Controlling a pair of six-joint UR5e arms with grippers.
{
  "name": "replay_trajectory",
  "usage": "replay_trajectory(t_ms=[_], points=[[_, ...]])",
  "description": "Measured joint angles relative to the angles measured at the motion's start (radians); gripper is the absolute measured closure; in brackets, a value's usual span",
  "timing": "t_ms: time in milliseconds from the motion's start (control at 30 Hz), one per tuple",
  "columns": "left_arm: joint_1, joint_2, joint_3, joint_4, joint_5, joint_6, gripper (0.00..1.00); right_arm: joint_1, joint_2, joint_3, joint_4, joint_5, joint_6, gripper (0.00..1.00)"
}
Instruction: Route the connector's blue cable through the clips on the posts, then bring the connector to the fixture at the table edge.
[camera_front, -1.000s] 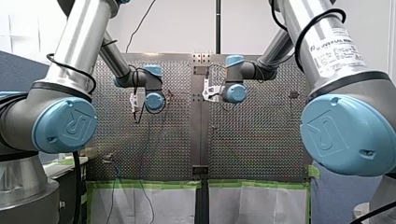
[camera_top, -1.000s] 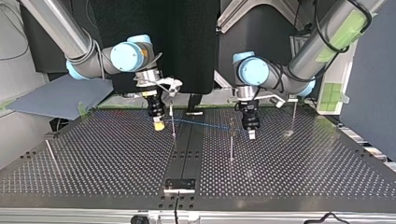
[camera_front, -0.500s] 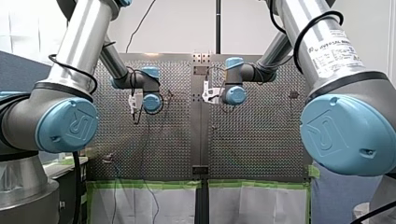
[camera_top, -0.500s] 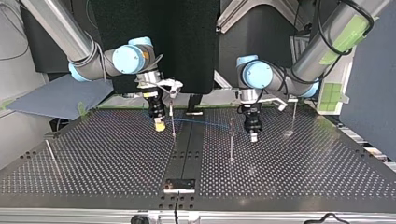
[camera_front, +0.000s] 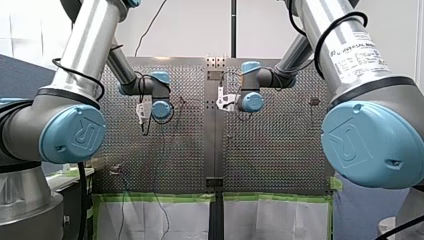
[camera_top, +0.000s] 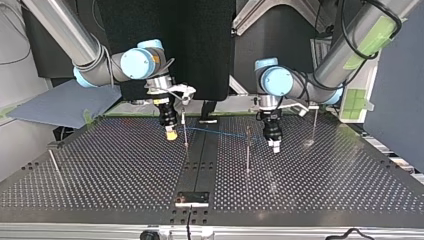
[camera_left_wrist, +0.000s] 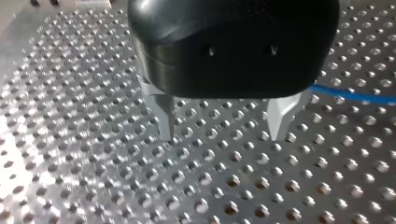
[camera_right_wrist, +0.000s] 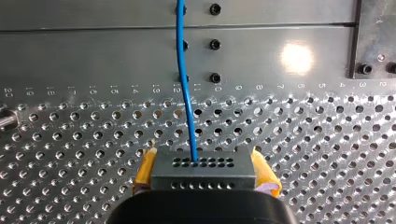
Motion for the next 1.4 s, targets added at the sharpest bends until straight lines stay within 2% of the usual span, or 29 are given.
replay_trajectory(t_ms=[133, 267, 567, 767, 1067, 1233, 1400], points=[[0.000, 0.001, 0.000, -0.036, -0.025, -0.025, 0.00, 0.000, 0.000, 0.000, 0.001, 0.000, 0.000, 1.00], [-0.003, 0.002, -0.001, -0.072, -0.023, -0.052, 0.00, 0.000, 0.000, 0.000, 0.004, 0.000, 0.000, 1.00], [-0.027, 0.037, -0.038, -0.142, 0.044, -0.128, 0.00, 0.004, 0.000, 0.000, 0.012, 0.000, -0.001, 1.00], [-0.033, 0.070, -0.068, -0.160, 0.094, -0.179, 0.00, 0.004, 0.000, 0.000, 0.014, 0.000, -0.001, 1.00], [-0.038, 0.077, -0.104, -0.164, 0.168, -0.256, 0.00, 0.004, 0.000, 0.000, 0.018, 0.000, -0.001, 1.00], [-0.039, 0.098, -0.128, -0.164, 0.179, -0.300, 0.00, 0.004, 0.000, 0.000, 0.018, 0.000, -0.001, 1.00], [-0.044, 0.141, -0.157, -0.190, 0.171, -0.343, 0.00, 0.006, 0.000, 0.000, 0.018, 0.000, -0.001, 1.00]])
